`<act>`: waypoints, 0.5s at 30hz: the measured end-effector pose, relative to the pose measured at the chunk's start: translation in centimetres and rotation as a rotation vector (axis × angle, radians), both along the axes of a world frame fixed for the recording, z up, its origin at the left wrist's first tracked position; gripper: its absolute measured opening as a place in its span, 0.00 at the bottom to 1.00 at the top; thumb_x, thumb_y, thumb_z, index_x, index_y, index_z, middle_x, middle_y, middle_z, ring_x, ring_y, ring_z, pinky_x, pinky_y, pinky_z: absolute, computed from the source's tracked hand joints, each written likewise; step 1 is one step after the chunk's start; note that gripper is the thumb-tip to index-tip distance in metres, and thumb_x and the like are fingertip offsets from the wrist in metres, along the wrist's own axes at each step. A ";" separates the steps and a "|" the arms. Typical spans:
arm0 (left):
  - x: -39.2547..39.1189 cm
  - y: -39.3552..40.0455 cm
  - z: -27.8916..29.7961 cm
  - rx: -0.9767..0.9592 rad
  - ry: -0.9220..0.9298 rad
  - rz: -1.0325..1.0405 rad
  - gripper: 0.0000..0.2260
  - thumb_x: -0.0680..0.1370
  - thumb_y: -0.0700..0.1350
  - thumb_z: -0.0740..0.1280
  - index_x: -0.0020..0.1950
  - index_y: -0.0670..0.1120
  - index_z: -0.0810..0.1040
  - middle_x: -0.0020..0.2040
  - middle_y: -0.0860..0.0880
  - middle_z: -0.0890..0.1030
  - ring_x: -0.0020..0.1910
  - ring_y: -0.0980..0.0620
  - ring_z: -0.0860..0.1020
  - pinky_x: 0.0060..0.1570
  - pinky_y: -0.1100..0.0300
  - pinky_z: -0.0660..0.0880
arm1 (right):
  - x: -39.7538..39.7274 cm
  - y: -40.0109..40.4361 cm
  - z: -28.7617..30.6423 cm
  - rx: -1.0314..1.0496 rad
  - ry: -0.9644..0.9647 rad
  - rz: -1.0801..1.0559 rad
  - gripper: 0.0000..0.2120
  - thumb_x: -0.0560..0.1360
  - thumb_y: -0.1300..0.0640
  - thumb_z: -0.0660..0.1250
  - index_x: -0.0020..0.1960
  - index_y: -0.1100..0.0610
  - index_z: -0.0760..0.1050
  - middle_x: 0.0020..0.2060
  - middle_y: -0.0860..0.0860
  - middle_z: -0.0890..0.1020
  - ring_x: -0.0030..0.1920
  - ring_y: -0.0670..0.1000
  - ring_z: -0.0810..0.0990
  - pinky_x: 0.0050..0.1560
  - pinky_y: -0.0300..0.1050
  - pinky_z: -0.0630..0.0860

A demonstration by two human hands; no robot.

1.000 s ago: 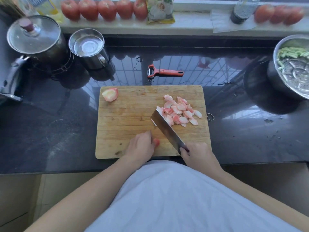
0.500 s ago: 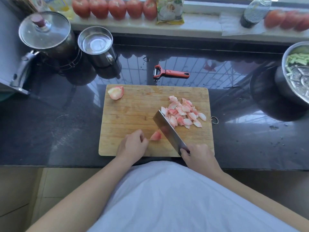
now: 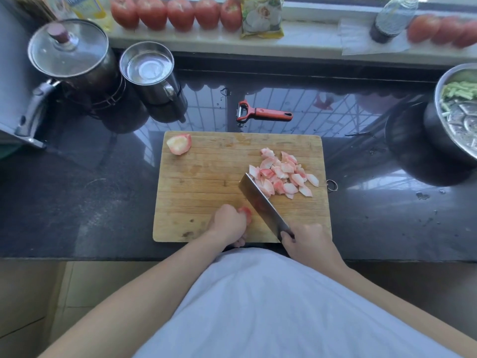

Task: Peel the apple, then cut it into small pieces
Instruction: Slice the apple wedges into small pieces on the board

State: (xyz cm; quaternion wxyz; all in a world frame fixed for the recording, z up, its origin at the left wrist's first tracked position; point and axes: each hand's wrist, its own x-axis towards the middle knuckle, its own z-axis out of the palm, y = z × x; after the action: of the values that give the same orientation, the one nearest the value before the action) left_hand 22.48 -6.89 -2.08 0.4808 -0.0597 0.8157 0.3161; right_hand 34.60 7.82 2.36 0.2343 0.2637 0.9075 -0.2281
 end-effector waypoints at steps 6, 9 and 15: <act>1.2 1.0 -0.1 0.136 -0.198 0.311 0.19 0.85 0.51 0.62 0.53 0.35 0.81 0.33 0.40 0.84 0.27 0.45 0.82 0.29 0.56 0.81 | 0.9 0.2 -0.3 0.011 0.051 0.085 0.12 0.80 0.53 0.61 0.41 0.58 0.74 0.36 0.57 0.80 0.39 0.61 0.78 0.36 0.51 0.74; 1.4 1.0 -0.4 0.146 -0.163 0.325 0.20 0.84 0.52 0.63 0.51 0.35 0.82 0.34 0.40 0.85 0.28 0.44 0.83 0.30 0.56 0.81 | 1.3 0.6 -0.4 0.057 0.033 0.201 0.12 0.81 0.54 0.59 0.45 0.59 0.76 0.38 0.58 0.81 0.40 0.62 0.78 0.35 0.51 0.70; 1.7 1.4 -0.1 0.193 -0.091 0.270 0.18 0.85 0.48 0.61 0.50 0.35 0.82 0.36 0.40 0.85 0.31 0.43 0.82 0.34 0.53 0.82 | 1.7 1.0 -0.9 0.048 0.036 0.180 0.12 0.81 0.54 0.59 0.46 0.60 0.76 0.39 0.57 0.81 0.41 0.61 0.78 0.40 0.53 0.75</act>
State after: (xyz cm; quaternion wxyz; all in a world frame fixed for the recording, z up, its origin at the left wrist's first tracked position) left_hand 24.18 -5.53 -2.17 0.4739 -0.1366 0.7435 0.4515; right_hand 36.32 8.80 1.50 0.2311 0.1823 0.9368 -0.1889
